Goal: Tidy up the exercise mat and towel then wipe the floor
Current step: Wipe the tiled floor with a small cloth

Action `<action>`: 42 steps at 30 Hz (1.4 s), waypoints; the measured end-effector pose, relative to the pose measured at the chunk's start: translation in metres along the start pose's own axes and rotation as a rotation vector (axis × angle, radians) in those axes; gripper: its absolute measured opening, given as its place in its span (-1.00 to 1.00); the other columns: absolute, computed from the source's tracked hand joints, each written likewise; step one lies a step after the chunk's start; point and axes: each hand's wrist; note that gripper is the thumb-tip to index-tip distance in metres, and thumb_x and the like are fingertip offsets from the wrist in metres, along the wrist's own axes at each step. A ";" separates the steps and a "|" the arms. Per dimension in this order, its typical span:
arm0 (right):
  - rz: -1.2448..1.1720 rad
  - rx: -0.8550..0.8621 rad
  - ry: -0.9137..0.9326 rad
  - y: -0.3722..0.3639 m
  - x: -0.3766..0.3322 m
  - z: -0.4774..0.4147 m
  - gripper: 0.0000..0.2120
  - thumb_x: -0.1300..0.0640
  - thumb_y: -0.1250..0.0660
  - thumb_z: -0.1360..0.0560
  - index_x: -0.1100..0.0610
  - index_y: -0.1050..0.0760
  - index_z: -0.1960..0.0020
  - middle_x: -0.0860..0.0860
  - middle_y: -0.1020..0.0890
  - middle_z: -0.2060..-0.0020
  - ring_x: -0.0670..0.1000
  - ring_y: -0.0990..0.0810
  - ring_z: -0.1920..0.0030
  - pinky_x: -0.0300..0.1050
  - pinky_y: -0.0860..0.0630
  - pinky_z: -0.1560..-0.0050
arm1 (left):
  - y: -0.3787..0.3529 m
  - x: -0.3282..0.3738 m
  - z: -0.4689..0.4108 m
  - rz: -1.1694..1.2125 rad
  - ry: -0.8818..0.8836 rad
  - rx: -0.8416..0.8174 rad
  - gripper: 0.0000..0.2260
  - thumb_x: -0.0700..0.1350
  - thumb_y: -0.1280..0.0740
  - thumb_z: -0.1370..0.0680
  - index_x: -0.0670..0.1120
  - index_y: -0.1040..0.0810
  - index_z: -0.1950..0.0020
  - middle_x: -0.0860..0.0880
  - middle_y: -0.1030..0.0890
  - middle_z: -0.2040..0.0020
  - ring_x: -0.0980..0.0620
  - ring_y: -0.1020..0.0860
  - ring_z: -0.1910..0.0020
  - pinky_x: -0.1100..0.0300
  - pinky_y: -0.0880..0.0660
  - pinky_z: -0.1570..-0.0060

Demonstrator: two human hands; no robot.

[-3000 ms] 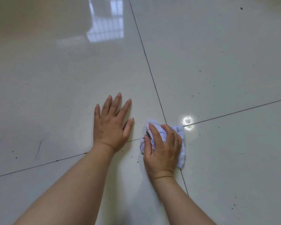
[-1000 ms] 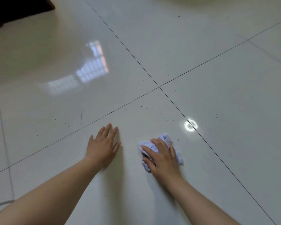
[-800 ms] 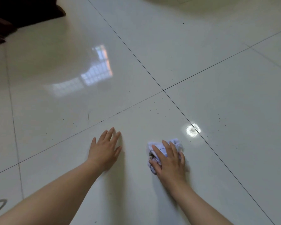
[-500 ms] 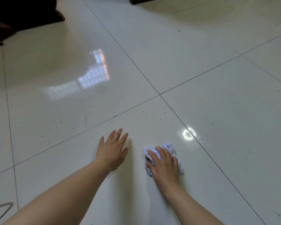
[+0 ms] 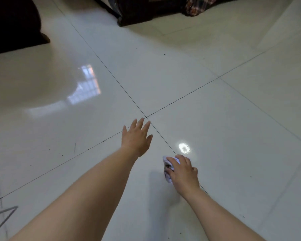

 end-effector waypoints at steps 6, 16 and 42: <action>-0.053 -0.028 0.010 0.081 -0.016 0.010 -0.50 0.18 -0.27 -0.43 -0.14 -0.32 -0.32 -0.07 -0.31 -0.29 0.00 -0.21 -0.35 -0.07 -0.26 -0.07 | 0.063 0.049 -0.004 0.093 -0.063 0.045 -0.50 0.12 0.00 -0.62 0.05 0.03 -0.52 0.01 0.01 -0.55 -0.03 0.06 -0.52 -0.15 0.00 -0.43; -0.189 0.050 0.050 0.216 -0.056 0.019 -0.67 0.06 -0.15 -0.56 -0.17 -0.36 -0.30 -0.09 -0.35 -0.28 -0.01 -0.25 -0.31 -0.08 -0.34 -0.07 | 0.203 0.054 0.025 -0.005 -0.075 0.062 -0.51 0.13 0.01 -0.62 0.04 -0.02 -0.52 0.00 -0.01 -0.55 -0.04 0.04 -0.52 -0.13 0.00 -0.43; -0.567 0.112 0.618 0.705 -0.426 0.224 -0.69 0.04 -0.31 -0.51 -0.14 -0.43 -0.23 -0.15 -0.50 -0.05 -0.15 -0.45 -0.09 -0.33 -0.38 -0.05 | 0.731 -0.031 0.398 0.062 0.403 0.319 -0.37 0.27 0.24 -0.45 0.13 -0.22 -0.44 0.02 -0.32 -0.43 -0.01 -0.31 -0.39 -0.10 -0.31 -0.28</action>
Point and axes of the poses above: each hand's wrist, its own z-axis away from the middle knuckle, its own y-axis out of the back of the hand, x = y × z
